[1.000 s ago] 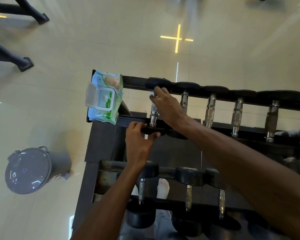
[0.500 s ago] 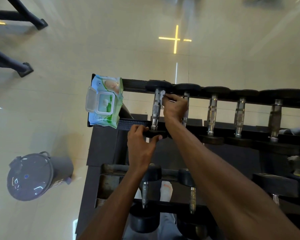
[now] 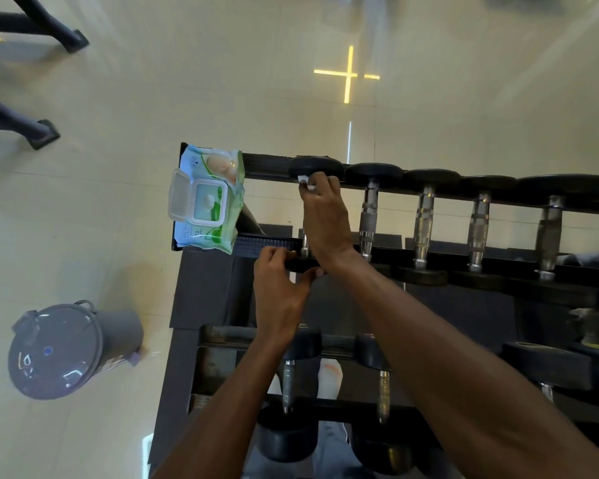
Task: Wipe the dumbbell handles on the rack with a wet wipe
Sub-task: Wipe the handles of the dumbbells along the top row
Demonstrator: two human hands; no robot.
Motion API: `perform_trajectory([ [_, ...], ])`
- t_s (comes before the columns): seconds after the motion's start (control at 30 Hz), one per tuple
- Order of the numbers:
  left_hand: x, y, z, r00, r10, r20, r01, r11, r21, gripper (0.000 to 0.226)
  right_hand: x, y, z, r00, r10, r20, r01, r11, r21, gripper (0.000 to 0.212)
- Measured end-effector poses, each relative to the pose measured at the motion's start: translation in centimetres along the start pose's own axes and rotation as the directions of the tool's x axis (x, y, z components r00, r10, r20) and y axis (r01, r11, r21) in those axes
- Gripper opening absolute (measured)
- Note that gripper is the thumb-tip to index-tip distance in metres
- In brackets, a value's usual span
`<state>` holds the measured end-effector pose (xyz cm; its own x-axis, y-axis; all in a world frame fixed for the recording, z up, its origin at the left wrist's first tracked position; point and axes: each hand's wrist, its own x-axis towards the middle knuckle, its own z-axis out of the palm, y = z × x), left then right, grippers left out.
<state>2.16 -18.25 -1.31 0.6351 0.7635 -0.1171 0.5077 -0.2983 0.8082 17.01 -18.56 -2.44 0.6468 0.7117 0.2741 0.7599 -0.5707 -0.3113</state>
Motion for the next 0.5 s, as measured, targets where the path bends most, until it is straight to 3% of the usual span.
perform_trajectory([
  [0.13,0.1,0.0,-0.2,1.0,0.003,0.003,-0.003,1.0,0.001,0.04,1.3,0.8,-1.2,0.967,-0.241,0.087,0.251,0.958,-0.136,0.033],
  [0.2,0.0,0.1,-0.2,1.0,0.003,-0.007,-0.003,1.0,0.008,0.041,1.9,2.0,-1.7,0.975,-0.21,0.078,0.216,0.973,-0.076,0.034],
  [0.27,-0.1,0.1,0.0,1.0,-0.004,-0.021,0.005,1.0,0.009,0.043,1.8,2.2,-2.2,0.994,-0.101,0.028,0.101,0.995,-0.005,0.026],
  [0.33,-0.3,0.3,0.3,1.0,-0.002,-0.024,0.002,1.0,0.003,0.044,1.2,1.3,-2.2,0.994,0.09,-0.063,-0.078,0.982,0.172,0.013],
  [0.37,-0.3,0.3,0.4,1.0,0.001,-0.024,-0.001,1.0,0.002,0.044,1.1,0.8,-2.1,0.967,0.237,-0.094,-0.199,0.933,0.301,0.01],
  [0.43,-0.2,0.3,0.4,1.0,0.0,-0.021,0.0,1.0,0.005,0.043,1.1,0.4,-2.0,0.841,0.538,-0.057,-0.427,0.725,0.54,0.009],
  [0.5,-0.3,0.3,0.3,1.0,-0.001,-0.023,0.001,1.0,0.008,0.042,1.0,1.1,-1.9,0.732,0.68,0.044,-0.548,0.55,0.631,0.013],
])
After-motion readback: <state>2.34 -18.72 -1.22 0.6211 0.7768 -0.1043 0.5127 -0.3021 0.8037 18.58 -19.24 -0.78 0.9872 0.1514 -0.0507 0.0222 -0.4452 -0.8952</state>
